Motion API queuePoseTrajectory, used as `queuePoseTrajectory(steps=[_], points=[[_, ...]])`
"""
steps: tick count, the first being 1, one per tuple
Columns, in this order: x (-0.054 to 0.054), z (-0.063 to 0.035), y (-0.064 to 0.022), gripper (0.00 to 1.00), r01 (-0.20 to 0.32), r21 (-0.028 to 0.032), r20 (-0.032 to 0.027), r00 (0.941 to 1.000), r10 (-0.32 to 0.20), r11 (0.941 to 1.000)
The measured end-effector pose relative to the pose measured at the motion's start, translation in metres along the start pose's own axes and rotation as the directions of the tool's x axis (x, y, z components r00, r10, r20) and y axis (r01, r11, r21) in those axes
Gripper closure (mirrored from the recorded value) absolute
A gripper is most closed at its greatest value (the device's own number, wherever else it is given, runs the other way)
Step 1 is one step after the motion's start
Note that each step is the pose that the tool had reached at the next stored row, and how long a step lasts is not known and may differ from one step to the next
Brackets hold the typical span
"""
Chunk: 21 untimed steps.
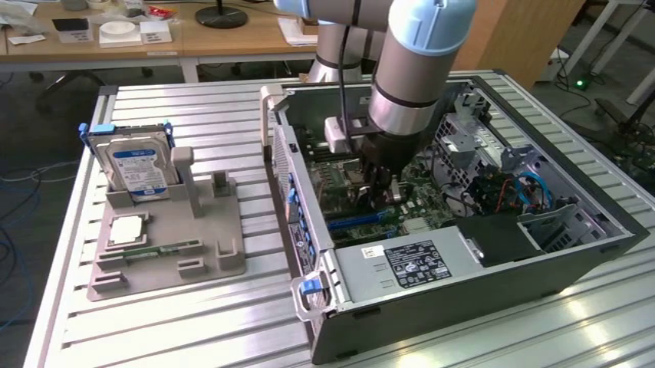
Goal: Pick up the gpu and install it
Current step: 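Insert the gpu into the slot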
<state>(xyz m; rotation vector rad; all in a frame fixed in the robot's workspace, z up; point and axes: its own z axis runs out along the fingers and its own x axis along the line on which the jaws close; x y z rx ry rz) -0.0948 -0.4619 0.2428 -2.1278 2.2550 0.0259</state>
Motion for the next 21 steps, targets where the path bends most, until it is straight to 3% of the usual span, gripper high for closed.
queuePoseTrajectory(steps=[21], points=[[0.0015, 0.0068, 0.0036, 0.72, -0.001, 0.0000, -0.0012, 1.0000, 0.001, 1.0000]])
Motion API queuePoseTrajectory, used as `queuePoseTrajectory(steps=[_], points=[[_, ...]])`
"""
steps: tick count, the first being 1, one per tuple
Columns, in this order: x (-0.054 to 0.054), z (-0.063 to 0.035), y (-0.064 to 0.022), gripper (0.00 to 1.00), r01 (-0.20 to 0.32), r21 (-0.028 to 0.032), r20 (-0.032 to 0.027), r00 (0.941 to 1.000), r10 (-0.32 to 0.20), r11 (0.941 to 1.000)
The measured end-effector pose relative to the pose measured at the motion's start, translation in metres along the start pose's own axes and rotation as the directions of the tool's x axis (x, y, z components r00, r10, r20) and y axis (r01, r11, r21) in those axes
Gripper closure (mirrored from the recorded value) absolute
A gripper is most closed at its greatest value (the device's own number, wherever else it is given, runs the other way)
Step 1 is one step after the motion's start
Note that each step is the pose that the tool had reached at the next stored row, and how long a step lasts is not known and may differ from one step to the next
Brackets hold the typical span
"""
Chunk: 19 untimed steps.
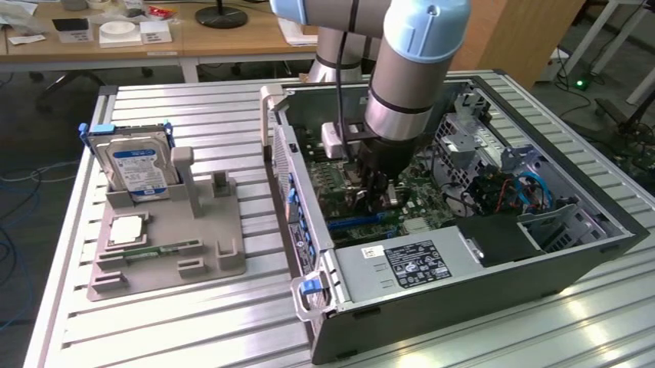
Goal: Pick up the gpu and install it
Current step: 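Insert the gpu into the slot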
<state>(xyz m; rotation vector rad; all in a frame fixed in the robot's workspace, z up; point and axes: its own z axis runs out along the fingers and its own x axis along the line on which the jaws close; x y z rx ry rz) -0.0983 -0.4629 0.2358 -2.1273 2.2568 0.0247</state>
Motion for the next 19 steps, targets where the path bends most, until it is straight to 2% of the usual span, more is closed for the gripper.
queuePoseTrajectory(steps=[19], points=[[0.0011, 0.0086, 0.0055, 0.72, 0.000, -0.0002, 0.0000, 1.0000, 0.000, 1.0000]])
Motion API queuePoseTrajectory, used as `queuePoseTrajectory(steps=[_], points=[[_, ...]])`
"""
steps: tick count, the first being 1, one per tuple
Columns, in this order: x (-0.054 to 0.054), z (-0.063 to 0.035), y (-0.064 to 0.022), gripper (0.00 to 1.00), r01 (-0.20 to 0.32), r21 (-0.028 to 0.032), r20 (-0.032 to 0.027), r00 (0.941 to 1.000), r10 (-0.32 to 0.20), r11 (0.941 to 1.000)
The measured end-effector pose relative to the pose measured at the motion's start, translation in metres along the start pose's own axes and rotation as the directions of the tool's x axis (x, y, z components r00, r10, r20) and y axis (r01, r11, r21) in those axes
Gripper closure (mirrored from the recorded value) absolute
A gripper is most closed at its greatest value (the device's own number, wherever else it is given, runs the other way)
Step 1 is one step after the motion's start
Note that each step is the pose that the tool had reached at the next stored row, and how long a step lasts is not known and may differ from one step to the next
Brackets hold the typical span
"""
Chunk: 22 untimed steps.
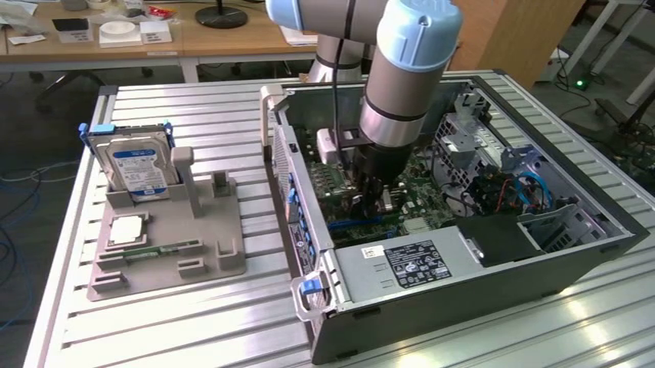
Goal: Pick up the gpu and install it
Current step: 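Insert the gpu into the slot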
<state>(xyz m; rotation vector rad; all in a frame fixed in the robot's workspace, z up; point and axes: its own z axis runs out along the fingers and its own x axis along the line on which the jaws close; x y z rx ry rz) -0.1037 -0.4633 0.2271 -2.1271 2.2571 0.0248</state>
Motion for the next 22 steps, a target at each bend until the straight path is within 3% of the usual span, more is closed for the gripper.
queuePoseTrajectory(steps=[22], points=[[0.0004, 0.0039, 0.0029, 0.72, 0.000, -0.0002, -0.0002, 1.0000, 0.000, 1.0000]])
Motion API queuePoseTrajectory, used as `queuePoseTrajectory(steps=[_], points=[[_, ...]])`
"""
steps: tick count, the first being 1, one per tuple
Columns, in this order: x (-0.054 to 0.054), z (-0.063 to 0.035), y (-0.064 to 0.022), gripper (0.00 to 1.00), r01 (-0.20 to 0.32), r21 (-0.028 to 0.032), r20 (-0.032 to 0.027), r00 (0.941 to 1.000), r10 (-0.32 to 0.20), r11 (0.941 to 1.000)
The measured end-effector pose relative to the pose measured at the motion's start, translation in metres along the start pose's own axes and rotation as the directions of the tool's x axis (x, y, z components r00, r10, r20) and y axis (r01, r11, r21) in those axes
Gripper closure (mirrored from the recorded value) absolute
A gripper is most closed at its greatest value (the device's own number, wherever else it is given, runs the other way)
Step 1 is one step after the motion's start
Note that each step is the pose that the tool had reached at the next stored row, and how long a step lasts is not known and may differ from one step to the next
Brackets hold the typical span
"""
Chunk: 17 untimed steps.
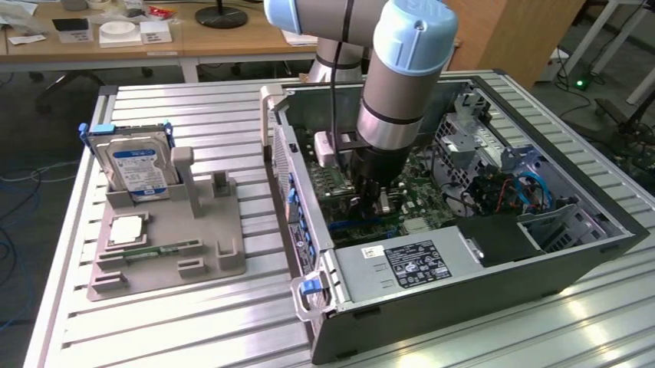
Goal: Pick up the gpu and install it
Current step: 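Insert the gpu into the slot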
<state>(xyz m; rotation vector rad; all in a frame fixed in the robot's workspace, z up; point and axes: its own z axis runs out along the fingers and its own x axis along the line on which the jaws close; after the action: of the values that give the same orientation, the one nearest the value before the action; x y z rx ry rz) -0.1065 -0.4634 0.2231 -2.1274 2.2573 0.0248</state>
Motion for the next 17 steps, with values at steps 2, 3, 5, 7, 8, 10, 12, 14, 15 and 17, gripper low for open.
queuePoseTrajectory(steps=[2, 3, 5, 7, 8, 10, 12, 14, 15, 17], points=[[0.0000, 0.0001, 0.0000, 0.72, 0.000, 0.0001, 0.0003, 1.0000, 0.000, 1.0000], [0.0000, 0.0002, 0.0000, 0.72, 0.000, 0.0002, 0.0002, 1.0000, 0.000, 1.0000], [0.0000, 0.0005, 0.0000, 0.72, 0.000, 0.0002, 0.0003, 1.0000, 0.000, 1.0000], [0.0000, 0.0008, 0.0000, 0.72, 0.000, 0.0002, 0.0002, 1.0000, 0.000, 1.0000], [0.0000, 0.0010, 0.0000, 0.72, 0.000, 0.0002, 0.0003, 1.0000, 0.000, 1.0000], [0.0000, 0.0013, 0.0000, 0.72, 0.000, 0.0001, 0.0002, 1.0000, 0.000, 1.0000], [0.0000, 0.0018, 0.0000, 0.72, 0.000, 0.0001, 0.0002, 1.0000, 0.000, 1.0000], [0.0001, 0.0022, 0.0000, 0.72, 0.000, 0.0002, 0.0002, 1.0000, 0.000, 1.0000], [0.0001, 0.0024, 0.0000, 0.72, 0.000, 0.0002, 0.0002, 1.0000, 0.000, 1.0000], [0.0001, 0.0024, 0.0000, 0.72, 0.000, 0.0001, 0.0002, 1.0000, 0.000, 1.0000]])
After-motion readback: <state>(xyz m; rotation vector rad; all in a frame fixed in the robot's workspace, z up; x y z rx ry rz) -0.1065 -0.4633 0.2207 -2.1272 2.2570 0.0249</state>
